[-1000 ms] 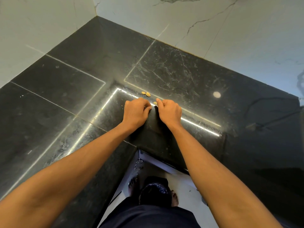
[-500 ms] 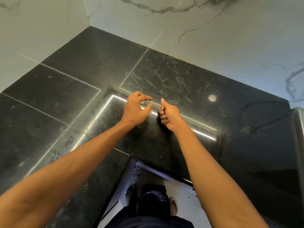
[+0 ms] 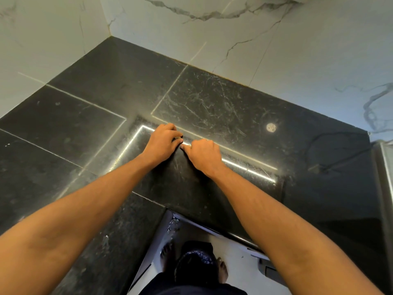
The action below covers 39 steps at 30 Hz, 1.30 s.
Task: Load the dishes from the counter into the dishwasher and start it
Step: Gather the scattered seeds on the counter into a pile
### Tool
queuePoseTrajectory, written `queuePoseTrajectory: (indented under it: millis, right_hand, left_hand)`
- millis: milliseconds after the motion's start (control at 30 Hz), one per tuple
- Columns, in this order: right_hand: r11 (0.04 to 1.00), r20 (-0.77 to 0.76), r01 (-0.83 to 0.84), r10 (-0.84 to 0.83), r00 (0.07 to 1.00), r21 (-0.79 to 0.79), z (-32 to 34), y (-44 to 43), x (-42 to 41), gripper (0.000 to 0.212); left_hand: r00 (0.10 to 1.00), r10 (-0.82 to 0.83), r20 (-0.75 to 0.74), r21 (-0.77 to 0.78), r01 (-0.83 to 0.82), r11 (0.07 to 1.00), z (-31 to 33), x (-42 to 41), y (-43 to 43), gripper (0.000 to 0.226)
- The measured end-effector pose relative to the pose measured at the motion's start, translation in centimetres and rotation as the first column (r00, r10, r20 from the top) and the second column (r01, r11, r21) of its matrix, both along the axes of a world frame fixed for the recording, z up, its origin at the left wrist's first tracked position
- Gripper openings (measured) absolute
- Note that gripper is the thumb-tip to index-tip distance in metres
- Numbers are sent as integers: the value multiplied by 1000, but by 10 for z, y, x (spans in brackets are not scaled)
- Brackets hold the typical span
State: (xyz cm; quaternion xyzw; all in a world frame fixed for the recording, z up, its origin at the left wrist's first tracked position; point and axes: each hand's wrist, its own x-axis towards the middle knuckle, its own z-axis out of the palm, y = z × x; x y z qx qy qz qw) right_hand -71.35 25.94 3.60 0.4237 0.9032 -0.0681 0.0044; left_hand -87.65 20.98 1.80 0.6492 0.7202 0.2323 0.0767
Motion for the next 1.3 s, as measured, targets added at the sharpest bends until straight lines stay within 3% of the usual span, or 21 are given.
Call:
queuePoseTrajectory:
  millis: [233,400,467,533,600,667,733,867,1000,1100,1167,1233,1300]
  right_hand:
    - [990,99,-136,130,986,47,1,5,-1,29]
    - [992,17,-115,116,993,-45,2,6,6,41]
    - [993,-59,-76,71,996,-94,-3,4,9,41]
    - [991,-128,-10,-8,992,-137,-6,3,12,39]
    - [971,-208,84,-132,969,-222,-2,6,13,36]
    - [929,-278,178,-273,921,-323,3,8,14,39]
    - [845,-334,273,-450,828,-460,7,7,12,46]
    - [574,-362,293,-759,541,-765,6,10,10,43]
    - [195,-178,39,-948,263,-980,6,7,25,37]
    - [-12,-35,-296,-988,152,-955,9,3,32,41]
    - [-63,35,-452,-997,69,-890,8,2,34,47]
    - [-49,45,-483,-999,21,-874,5,2,38,45]
    - [-31,23,-470,-999,22,-882,4,5,42,36]
  left_hand:
    - [984,-39,-173,32,45,998,-3,9,0,11]
    - [973,-74,-218,20,80,997,-5,5,-2,6]
    - [991,-17,-135,27,21,999,-3,2,-2,10]
    - [986,145,81,35,-148,988,4,7,-6,15]
    - [900,309,306,0,-324,946,12,14,-7,17]
    - [806,383,450,-65,-399,915,17,21,-6,18]
    - [767,363,530,-79,-382,921,26,29,-4,17]
    - [838,144,526,15,-179,984,50,58,0,17]
    - [866,93,491,90,-157,984,49,81,-6,18]
    - [875,38,483,130,-114,985,40,99,-9,16]
    - [891,6,454,148,-82,986,39,108,-11,14]
    - [894,-23,447,195,-72,978,42,114,-13,12]
    - [845,-12,535,229,-132,964,49,117,-15,12]
